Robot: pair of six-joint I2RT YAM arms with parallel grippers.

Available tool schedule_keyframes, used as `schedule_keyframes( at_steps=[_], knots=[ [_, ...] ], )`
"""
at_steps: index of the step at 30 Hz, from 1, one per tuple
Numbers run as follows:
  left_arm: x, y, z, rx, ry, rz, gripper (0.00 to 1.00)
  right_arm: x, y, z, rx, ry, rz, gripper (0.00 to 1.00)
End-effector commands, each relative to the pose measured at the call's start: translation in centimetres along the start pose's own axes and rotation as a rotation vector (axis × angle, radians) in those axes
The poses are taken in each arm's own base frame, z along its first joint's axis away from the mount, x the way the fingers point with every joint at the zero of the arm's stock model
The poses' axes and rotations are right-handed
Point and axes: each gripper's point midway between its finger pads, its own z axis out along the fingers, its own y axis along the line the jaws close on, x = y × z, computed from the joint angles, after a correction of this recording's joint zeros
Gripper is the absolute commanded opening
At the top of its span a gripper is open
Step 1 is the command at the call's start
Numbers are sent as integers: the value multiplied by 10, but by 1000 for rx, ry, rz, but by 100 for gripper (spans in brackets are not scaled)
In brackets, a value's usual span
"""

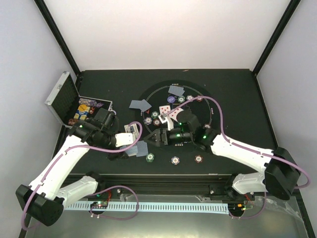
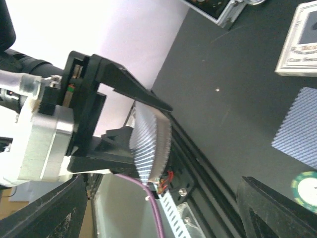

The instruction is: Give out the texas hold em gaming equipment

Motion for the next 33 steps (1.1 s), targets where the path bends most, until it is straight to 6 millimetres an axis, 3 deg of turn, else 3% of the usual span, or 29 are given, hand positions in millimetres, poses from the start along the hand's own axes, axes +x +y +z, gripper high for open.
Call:
schedule_keyframes(
  at_steps=[1, 18, 28, 33],
  knots=[
    [-9, 0, -5, 3, -37, 11, 2, -1, 26, 12, -104, -3, 22, 84],
    [-9, 0, -7, -2, -31, 10, 2, 16, 27, 52, -169, 91, 60, 71],
    [-8, 0, -8, -5, -28, 10, 2, 17, 36, 89, -220, 158, 64, 69],
    [-8, 0, -8, -7, -27, 12, 2, 24, 29, 102, -236, 193, 93, 64]
  ],
)
